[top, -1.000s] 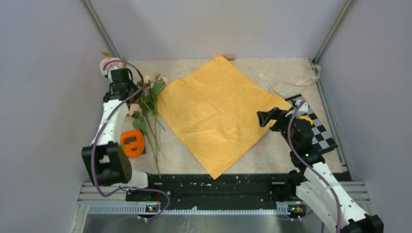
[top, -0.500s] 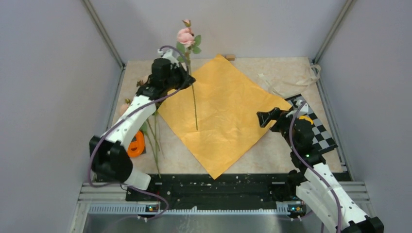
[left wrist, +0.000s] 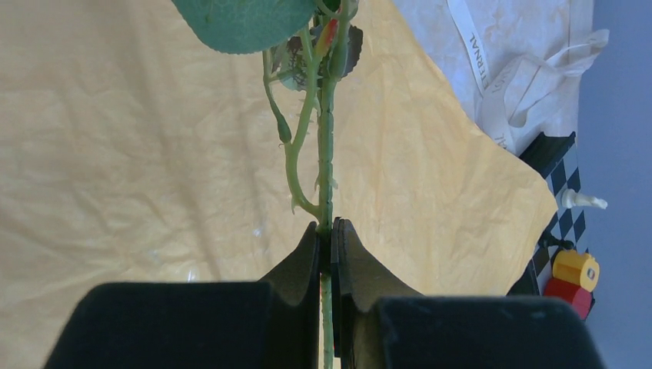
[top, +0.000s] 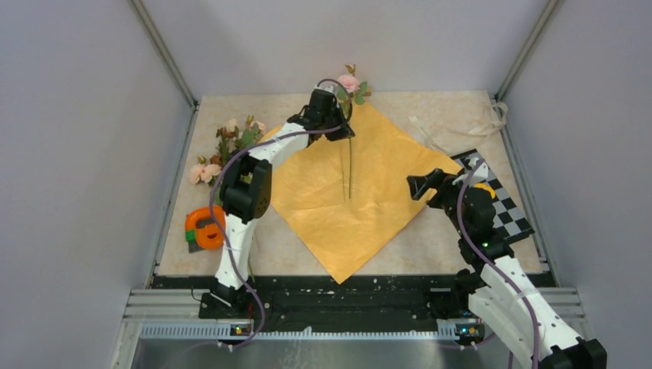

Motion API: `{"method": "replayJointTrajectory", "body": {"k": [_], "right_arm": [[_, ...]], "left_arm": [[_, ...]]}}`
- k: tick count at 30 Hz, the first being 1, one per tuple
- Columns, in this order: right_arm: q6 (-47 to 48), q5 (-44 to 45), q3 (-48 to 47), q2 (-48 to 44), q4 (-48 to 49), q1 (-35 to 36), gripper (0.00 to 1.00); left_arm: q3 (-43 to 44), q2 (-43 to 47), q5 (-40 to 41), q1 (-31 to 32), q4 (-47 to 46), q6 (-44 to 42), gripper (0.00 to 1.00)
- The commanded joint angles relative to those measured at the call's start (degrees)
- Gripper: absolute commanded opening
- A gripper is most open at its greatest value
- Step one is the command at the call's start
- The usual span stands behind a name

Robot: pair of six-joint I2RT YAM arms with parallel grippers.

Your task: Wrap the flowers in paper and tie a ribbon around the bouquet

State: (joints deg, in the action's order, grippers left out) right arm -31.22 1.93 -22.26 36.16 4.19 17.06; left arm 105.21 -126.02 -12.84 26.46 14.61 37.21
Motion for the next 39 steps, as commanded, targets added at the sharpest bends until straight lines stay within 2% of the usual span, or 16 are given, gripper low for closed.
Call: {"method": "replayJointTrajectory", "body": {"k": [1,6,9,13,15,16,21,23,28,36,39], "right_arm": [[-0.42,2.07,-0.78,-0.21,3.26,-0.40,0.99],[-0.42,2.82,-0.60,0.35,3.60,-0.45,0.99],[-0.65,2.90,-0.59,1.03,3.81,-0.36,0.99],[-1.32,3.16,-0.75,1.79,3.43,-0.37,0.99],[-1.45,3.11,-1.00,1.82,3.00,-0.37,0.99],[-1.47,3.07,-1.09,1.74,2.63,-0.43,0.99],[-1.81,2.37,-1.89,1.10,0.71,-0.45,0.99],[-1.88,2.29,-1.83,0.58,0.73,-0.38,0.99],[-1.98,1.39,-2.03,0.22,0.27,-0.41,0.99],[-2.08,1.15,-2.08,0.30,0.25,-0.39,0.99],[-1.92,1.56,-1.80,0.59,0.72,-0.44,0.99]], "left_arm": [[6.41,-6.20,-0.54,0.56,-2.04,3.77,0.01],[8.32,-10.68,-1.08,0.62,-0.19,4.48,0.01],[7.74,-11.17,-0.12,0.65,1.07,3.94,0.09],[7.28,-11.86,-1.46,0.65,1.82,3.64,0.29],[7.16,-11.61,-1.58,0.68,2.77,3.55,0.53],[6.96,-11.16,-1.19,0.69,3.20,3.24,0.59],[0.91,-3.89,1.59,0.66,1.31,2.08,0.80],[-1.93,-0.32,1.24,0.65,0.18,1.71,0.96],[-10.13,10.87,0.54,0.70,-1.87,-0.49,0.99],[-25.52,28.55,23.90,-2.84,8.75,-4.05,0.99],[-32.71,34.38,26.68,-6.80,10.12,-4.08,0.99]]}}
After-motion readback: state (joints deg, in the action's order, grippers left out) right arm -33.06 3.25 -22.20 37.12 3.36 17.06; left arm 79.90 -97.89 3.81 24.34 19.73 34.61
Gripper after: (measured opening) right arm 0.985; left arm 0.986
